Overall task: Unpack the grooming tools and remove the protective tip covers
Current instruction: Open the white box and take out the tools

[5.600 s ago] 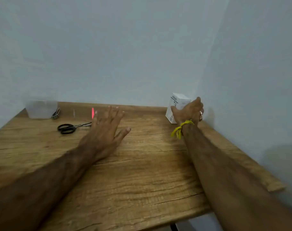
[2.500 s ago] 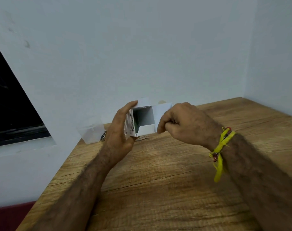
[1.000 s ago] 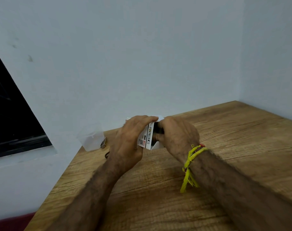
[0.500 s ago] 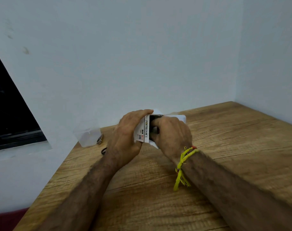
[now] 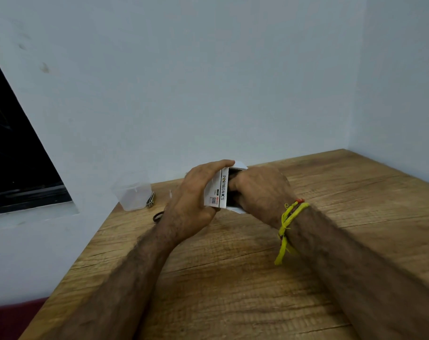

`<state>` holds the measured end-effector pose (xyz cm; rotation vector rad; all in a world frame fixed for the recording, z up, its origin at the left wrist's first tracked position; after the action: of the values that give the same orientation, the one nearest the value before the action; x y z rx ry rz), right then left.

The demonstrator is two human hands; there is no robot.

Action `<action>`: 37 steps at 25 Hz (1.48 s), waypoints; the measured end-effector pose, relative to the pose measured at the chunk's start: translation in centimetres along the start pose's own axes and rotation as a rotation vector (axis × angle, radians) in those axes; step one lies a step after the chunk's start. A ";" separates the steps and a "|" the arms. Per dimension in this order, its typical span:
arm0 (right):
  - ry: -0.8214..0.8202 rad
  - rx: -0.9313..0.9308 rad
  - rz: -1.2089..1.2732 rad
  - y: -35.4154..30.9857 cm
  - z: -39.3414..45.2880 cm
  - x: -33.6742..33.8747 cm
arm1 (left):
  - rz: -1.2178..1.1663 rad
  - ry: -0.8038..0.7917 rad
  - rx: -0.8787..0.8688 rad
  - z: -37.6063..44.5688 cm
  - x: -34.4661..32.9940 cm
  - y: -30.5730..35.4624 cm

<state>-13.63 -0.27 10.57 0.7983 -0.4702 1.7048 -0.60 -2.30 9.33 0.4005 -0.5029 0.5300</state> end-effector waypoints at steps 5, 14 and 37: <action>0.249 -0.047 0.220 0.3 -0.4 1.5 | -0.030 0.079 0.063 -0.1 0.8 -0.8; 0.873 -0.279 0.745 3.6 -0.7 5.6 | -0.145 0.223 0.333 0.3 1.3 -1.6; 0.763 -0.980 0.928 11.8 -2.7 -1.0 | -0.688 0.121 0.746 1.0 -6.3 0.8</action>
<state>-25.53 -2.43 9.09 -0.8971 -1.0806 2.0590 -6.12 -4.49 6.88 1.1930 -0.0084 0.0471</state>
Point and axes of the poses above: each hand's wrist, its own z-axis towards the middle knuckle, its own x-axis out of the back of the hand, y = z × x, the point moved 6 cm from there along z, towards the middle knuckle, and after that the axes turned 14 degrees about y, right-handed, at the moved point
